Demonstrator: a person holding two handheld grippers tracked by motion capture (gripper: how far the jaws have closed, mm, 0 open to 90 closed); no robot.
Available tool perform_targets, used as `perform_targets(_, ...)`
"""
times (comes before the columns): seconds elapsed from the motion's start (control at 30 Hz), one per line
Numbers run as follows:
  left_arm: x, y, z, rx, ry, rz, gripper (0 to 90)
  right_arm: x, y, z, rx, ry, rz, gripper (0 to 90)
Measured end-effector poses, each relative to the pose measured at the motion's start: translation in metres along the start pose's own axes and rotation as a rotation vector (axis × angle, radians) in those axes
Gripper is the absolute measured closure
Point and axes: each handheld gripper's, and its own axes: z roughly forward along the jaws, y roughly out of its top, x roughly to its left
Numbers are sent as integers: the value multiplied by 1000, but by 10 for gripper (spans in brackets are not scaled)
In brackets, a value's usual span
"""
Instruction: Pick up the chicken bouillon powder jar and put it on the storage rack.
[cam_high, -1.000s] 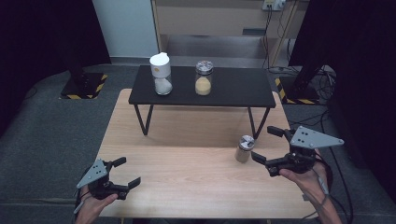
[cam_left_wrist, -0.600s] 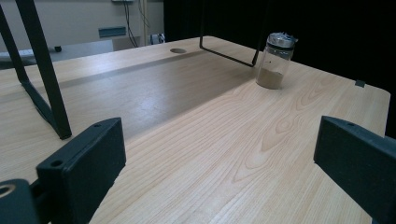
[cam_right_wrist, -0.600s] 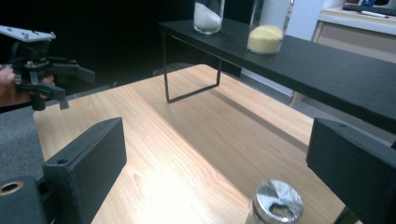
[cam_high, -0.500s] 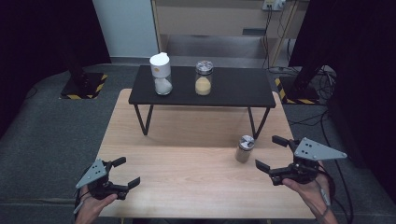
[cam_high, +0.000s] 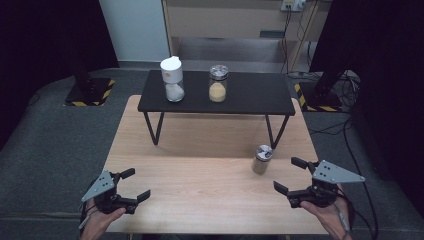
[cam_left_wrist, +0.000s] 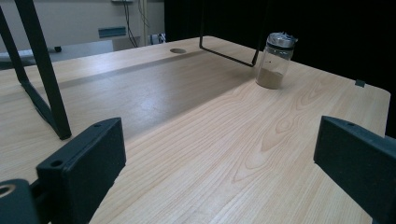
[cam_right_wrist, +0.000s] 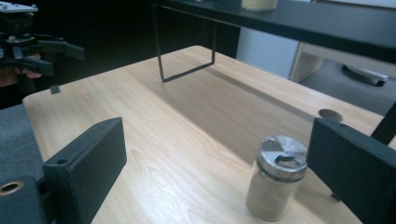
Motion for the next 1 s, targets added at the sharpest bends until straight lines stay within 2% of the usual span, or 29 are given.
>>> perform_targets(0.27,0,0,0,1,-1,0,11,-2,-20,2,0,1,37,57)
perform_targets(0.53,0,0,1,1,-2,2,12,-5,-37,-1,-7,-11,52,57)
perform_targets(1.0,0,0,0,-6,-7,4,11,-8,-52,4,12,-14,66,58)
